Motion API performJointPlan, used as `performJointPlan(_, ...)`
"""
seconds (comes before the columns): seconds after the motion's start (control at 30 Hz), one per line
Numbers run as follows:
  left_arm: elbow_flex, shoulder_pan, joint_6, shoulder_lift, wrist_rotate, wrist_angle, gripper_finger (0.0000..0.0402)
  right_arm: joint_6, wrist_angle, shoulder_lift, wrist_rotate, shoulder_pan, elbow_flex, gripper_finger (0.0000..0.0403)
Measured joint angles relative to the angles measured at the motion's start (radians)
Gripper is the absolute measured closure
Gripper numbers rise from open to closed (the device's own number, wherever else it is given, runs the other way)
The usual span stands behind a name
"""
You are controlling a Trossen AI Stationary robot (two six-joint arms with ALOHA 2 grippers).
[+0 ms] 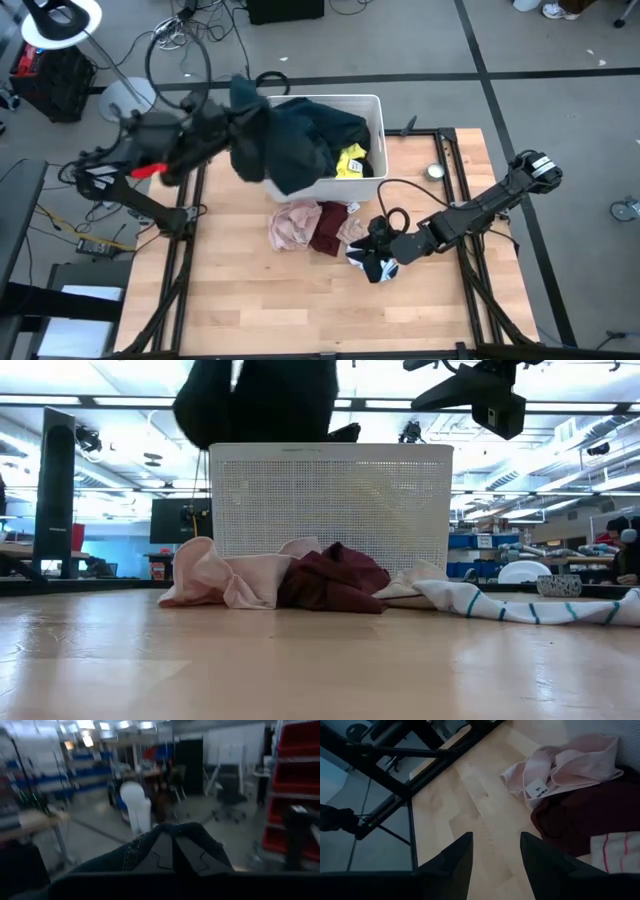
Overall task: Sort clothes
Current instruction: Put the dark blue jeans into the white bin
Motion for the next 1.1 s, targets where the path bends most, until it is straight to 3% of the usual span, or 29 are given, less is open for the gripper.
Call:
performJointPlan(0.2, 0.000, 0.147, 0.189, 0.144, 0.142, 0.284, 0.0401, -0.001, 0.001, 0.000, 0.004, 0.017, 0.000, 0.0239)
performJointPlan(0.4, -0.001, 0.280, 0.140, 0.273, 0.355, 0.452, 0.0401, 0.032, -0.008, 0.000, 0.055, 0.060, 0.000, 0.0239)
performJointPlan(0.67, 0.000, 0.442, -0.076, 0.410, 0.670, 0.363, 0.0401, 0.101, -0.021, 0.000, 0.164, 0.148, 0.000, 0.0239)
performJointPlan(0.87, 0.000, 0.525, -0.214, 0.508, 0.763, 0.238, 0.0400, 0.158, -0.031, 0.000, 0.192, 0.185, 0.000, 0.0239)
performJointPlan(1.1, 0.000, 0.549, -0.386, 0.602, 0.832, 0.193, 0.0381, 0.195, -0.045, 0.000, 0.213, 0.213, 0.000, 0.0239)
